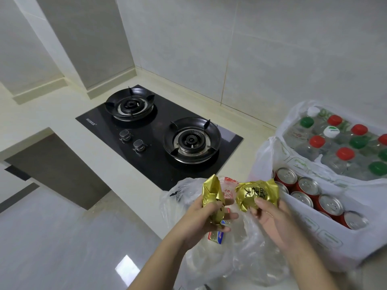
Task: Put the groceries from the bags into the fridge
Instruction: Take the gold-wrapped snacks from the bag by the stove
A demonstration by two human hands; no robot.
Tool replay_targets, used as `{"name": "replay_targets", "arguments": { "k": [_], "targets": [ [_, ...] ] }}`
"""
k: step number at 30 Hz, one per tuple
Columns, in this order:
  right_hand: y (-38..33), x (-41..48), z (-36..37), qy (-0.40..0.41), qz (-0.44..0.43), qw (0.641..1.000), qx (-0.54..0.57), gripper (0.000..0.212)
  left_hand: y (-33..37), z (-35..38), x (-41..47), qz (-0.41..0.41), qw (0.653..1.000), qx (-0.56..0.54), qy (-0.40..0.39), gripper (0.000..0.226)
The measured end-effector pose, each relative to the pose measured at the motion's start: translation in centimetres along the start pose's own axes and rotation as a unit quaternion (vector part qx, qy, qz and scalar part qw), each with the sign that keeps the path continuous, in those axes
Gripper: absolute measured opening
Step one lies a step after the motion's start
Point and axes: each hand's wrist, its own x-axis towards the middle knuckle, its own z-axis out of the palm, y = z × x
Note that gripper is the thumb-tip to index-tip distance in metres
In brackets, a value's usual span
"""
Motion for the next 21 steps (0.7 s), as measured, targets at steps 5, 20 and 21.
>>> {"name": "replay_targets", "arguments": {
  "k": [5, 20, 21],
  "targets": [
    [-0.5, 0.5, 1.4, -0.039, 0.024, 0.995, 0.093, 0.054, 0.6, 0.4, 0.0, 0.016, 0.998, -0.026, -0.055, 0.031],
    [1.2, 2.8, 8.2, -0.073, 0.049, 0.995, -0.057, 0.075, 2.4, -4.8, -4.4, 0.044, 0.997, 0.001, 0.068, 0.037],
    [1.3, 2.9, 9.0, -0.075, 0.043, 0.994, -0.07, 0.081, 2.5, -5.4, -5.0, 0.053, 0.994, -0.005, 0.091, 0.032]
  ]
}}
